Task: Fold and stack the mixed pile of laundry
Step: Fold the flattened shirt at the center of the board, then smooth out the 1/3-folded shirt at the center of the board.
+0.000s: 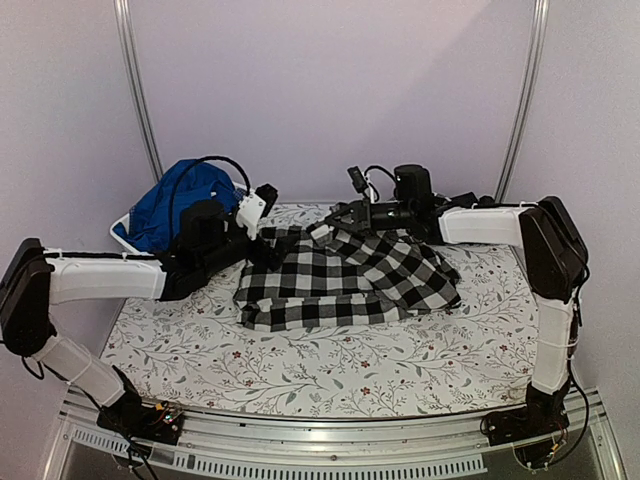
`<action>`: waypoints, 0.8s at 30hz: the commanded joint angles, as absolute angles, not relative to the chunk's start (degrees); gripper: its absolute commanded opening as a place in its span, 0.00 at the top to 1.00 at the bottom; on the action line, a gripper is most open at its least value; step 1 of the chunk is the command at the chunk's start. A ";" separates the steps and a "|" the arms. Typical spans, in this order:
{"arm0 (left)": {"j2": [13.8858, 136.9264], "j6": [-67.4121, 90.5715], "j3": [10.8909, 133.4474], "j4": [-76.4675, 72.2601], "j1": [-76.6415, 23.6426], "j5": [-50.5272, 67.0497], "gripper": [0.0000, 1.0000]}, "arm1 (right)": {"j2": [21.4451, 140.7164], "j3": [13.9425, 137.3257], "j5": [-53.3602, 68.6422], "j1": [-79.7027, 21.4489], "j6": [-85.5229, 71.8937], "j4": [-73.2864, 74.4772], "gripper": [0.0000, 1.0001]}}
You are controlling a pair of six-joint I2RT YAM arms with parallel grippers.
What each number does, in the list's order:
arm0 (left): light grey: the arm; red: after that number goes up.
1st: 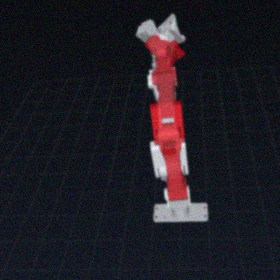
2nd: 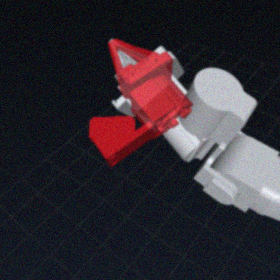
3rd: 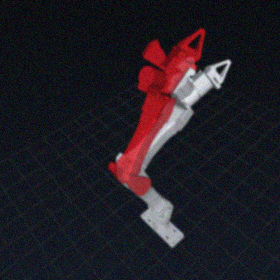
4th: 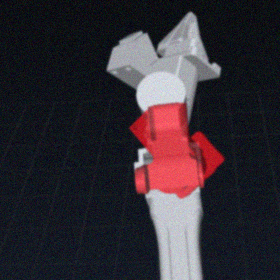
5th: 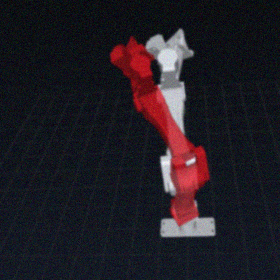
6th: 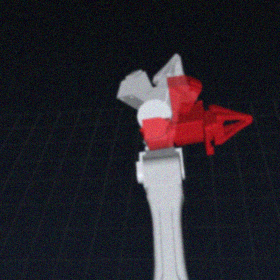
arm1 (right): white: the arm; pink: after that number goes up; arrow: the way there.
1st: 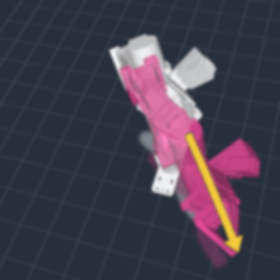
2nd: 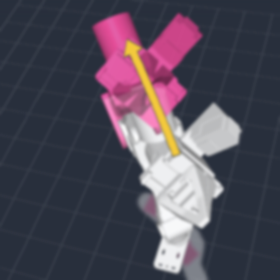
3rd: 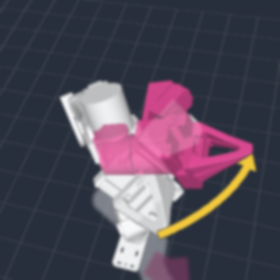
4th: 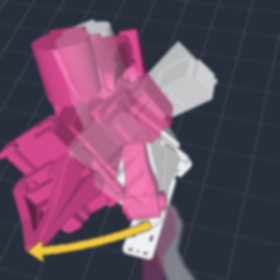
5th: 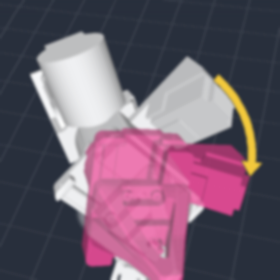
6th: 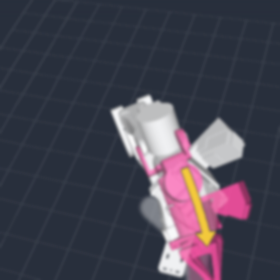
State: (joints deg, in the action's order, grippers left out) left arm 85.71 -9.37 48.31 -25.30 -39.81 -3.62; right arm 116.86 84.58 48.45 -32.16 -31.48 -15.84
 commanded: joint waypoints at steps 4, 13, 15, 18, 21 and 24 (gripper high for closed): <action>76.16 -2.24 41.74 -27.53 -34.62 -6.25 0.00 | 119.10 80.78 45.56 -40.66 -33.85 -23.37 0.77; 77.69 3.86 44.51 -12.57 -32.30 -1.14 0.00 | 108.52 71.87 43.69 -39.86 -19.17 -3.08 0.30; 79.08 3.45 45.42 -10.42 -33.11 3.00 0.00 | 103.50 68.70 41.93 -39.43 -14.54 2.28 0.27; 82.31 1.75 47.84 -5.41 -35.30 5.52 0.04 | 95.14 61.52 38.68 -35.56 -12.58 4.89 0.27; 86.18 0.64 50.64 -0.40 -37.68 5.53 0.07 | 88.44 55.43 35.23 -29.21 -11.92 6.50 0.24; 89.92 0.74 51.69 -0.18 -38.34 4.24 0.07 | 87.46 53.29 33.26 -23.73 -10.45 6.09 0.24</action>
